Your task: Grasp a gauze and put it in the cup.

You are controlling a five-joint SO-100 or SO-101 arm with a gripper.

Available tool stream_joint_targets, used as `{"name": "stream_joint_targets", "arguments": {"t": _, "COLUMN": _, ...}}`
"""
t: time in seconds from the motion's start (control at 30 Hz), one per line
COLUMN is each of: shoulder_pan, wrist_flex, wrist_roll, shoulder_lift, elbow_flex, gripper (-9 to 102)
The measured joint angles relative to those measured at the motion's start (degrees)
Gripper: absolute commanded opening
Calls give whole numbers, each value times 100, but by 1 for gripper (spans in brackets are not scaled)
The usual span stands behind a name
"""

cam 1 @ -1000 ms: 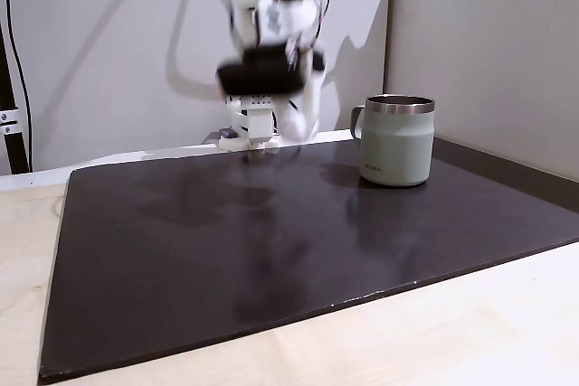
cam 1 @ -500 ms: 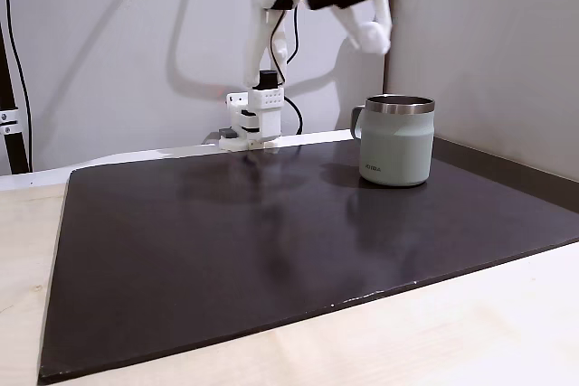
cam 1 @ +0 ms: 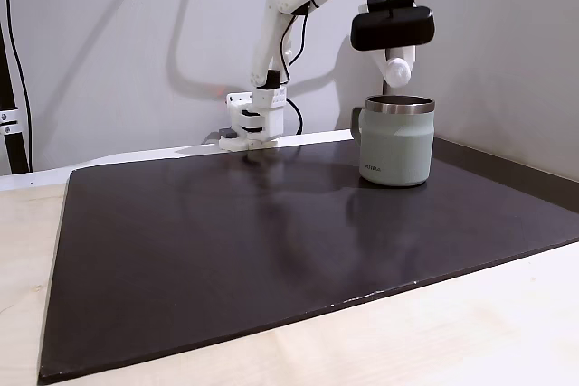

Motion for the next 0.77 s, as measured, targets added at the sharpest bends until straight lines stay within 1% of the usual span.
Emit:
{"name": "stream_joint_targets", "arguments": {"t": 0.07, "shoulder_pan": 0, "wrist_flex": 0, "wrist_roll": 35, "shoulder_lift": 0, "elbow_flex": 0, "gripper": 1}}
{"name": "stream_joint_targets", "arguments": {"t": 0.1, "shoulder_pan": 9, "wrist_flex": 0, "wrist_roll": 44, "shoulder_lift": 0, "elbow_flex": 0, "gripper": 4}}
{"name": "stream_joint_targets", "arguments": {"t": 0.13, "shoulder_pan": 18, "wrist_flex": 0, "wrist_roll": 70, "shoulder_lift": -9, "elbow_flex": 0, "gripper": 9}}
{"name": "stream_joint_targets", "arguments": {"t": 0.2, "shoulder_pan": 18, "wrist_flex": 0, "wrist_roll": 105, "shoulder_lift": -79, "elbow_flex": 0, "gripper": 21}}
{"name": "stream_joint_targets", "arguments": {"t": 0.3, "shoulder_pan": 0, "wrist_flex": 0, "wrist_roll": 105, "shoulder_lift": -105, "elbow_flex": 0, "gripper": 29}}
{"name": "stream_joint_targets", "arguments": {"t": 0.77, "shoulder_pan": 0, "wrist_flex": 0, "wrist_roll": 88, "shoulder_lift": -105, "elbow_flex": 0, "gripper": 29}}
